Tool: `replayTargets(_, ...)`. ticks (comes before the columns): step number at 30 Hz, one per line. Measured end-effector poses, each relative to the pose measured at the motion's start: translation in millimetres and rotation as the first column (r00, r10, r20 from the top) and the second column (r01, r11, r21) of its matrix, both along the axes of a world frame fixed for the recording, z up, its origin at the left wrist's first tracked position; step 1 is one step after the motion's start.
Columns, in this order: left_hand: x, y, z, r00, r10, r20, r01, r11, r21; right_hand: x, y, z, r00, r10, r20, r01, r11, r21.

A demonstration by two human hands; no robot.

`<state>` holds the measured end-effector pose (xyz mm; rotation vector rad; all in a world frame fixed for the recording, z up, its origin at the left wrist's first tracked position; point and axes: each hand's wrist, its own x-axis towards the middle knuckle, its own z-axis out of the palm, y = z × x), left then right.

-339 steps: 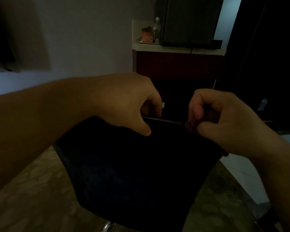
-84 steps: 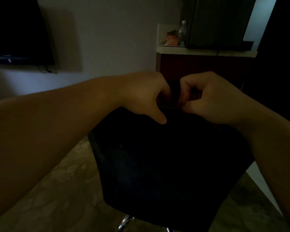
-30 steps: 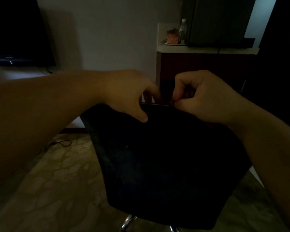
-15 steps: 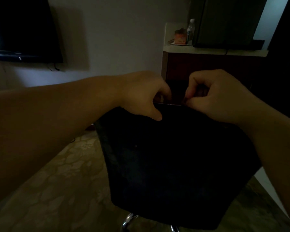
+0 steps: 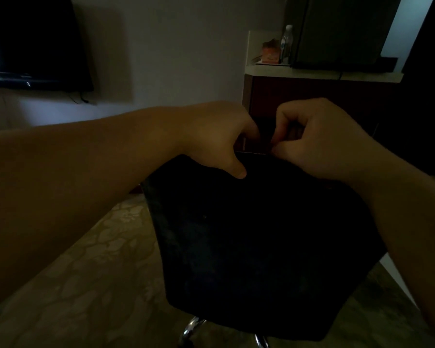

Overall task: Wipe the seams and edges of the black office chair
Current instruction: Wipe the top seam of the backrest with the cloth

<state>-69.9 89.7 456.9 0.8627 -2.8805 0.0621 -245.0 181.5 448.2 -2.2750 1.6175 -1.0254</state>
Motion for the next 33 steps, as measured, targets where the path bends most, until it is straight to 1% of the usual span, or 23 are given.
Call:
replayTargets(1, -0.1, 1.2, 0.2, 1.0, 0.007, 0.01, -0.007, 1.0, -0.008, 0.5, -0.7, -0.6, 1.0, -0.005, -0.015, 0.005, 1.0, -0.006)
replayTargets(3, -0.4, 1.0, -0.6, 0.999, 0.012, 0.03, -0.012, 1.0, -0.018, 1.6, 2.0, 0.5, 0.997, 0.065, -0.05, -0.062, 0.996, 0.057)
replayTargets(4, -0.8, 0.6, -1.9, 0.999, 0.013, 0.032, -0.012, 1.0, -0.019, 2.0, 4.2, 1.8, 0.995, 0.093, -0.044, -0.089, 0.992, 0.09)
replayTargets(5, -1.3, 0.2, -3.2, 0.999, 0.012, 0.03, -0.011, 1.0, -0.028, 1.0, 3.6, 1.7, 0.995, 0.093, -0.029, -0.091, 0.992, 0.088)
replayTargets(8, -1.6, -2.4, -4.3, 0.999, 0.02, 0.032, -0.018, 0.999, -0.049, 1.3, -5.2, -2.8, 0.999, 0.011, -0.033, -0.012, 0.999, -0.038)
replayTargets(11, -0.8, -2.1, -2.5, 1.0, 0.022, 0.002, -0.022, 1.0, 0.005, 1.5, -3.1, -1.9, 0.993, 0.087, -0.08, -0.087, 0.996, 0.004)
replayTargets(12, -1.0, -1.0, -2.5, 1.0, 0.022, -0.007, -0.022, 1.0, 0.013, -0.1, -1.8, -1.0, 0.993, 0.097, -0.06, -0.097, 0.995, 0.006)
replayTargets(15, 1.4, 2.8, -2.2, 1.0, 0.0, -0.012, 0.0, 1.0, 0.002, -5.9, -3.9, -4.1, 0.999, 0.044, 0.019, -0.043, 0.998, -0.043)
replayTargets(18, 15.0, -0.9, 5.2, 0.999, 0.031, 0.02, -0.031, 1.0, 0.004, -9.8, 0.7, -3.2, 0.996, 0.091, 0.015, -0.091, 0.995, 0.032)
replayTargets(20, 24.8, -2.5, 7.8, 0.996, 0.065, 0.053, -0.066, 0.998, 0.022, -11.1, 5.2, 0.7, 0.991, 0.118, 0.055, -0.123, 0.989, 0.087)
replayTargets(22, 29.8, -3.3, 6.3, 0.994, 0.09, 0.057, -0.091, 0.996, 0.023, -11.7, 0.5, -2.1, 0.993, 0.09, 0.078, -0.094, 0.994, 0.054)
replayTargets(24, 31.0, -4.7, 3.3, 0.994, 0.101, 0.035, -0.102, 0.995, 0.015, -7.1, -2.8, -4.0, 0.998, 0.061, 0.03, -0.062, 0.998, 0.009)
replayTargets(25, 31.5, -5.0, 2.4, 0.994, 0.104, 0.034, -0.105, 0.994, 0.01, -6.0, -3.5, -3.2, 0.997, 0.071, 0.002, -0.071, 0.997, 0.019)
replayTargets(28, 31.9, -4.4, 2.2, 0.994, 0.107, 0.031, -0.108, 0.994, 0.025, -5.6, -0.6, 5.9, 0.99, 0.138, -0.04, -0.131, 0.982, 0.136)
replayTargets(33, 30.7, -3.5, 2.6, 0.995, 0.098, 0.032, -0.099, 0.995, 0.023, -1.2, -7.3, 6.0, 0.997, 0.072, -0.019, -0.069, 0.99, 0.119)
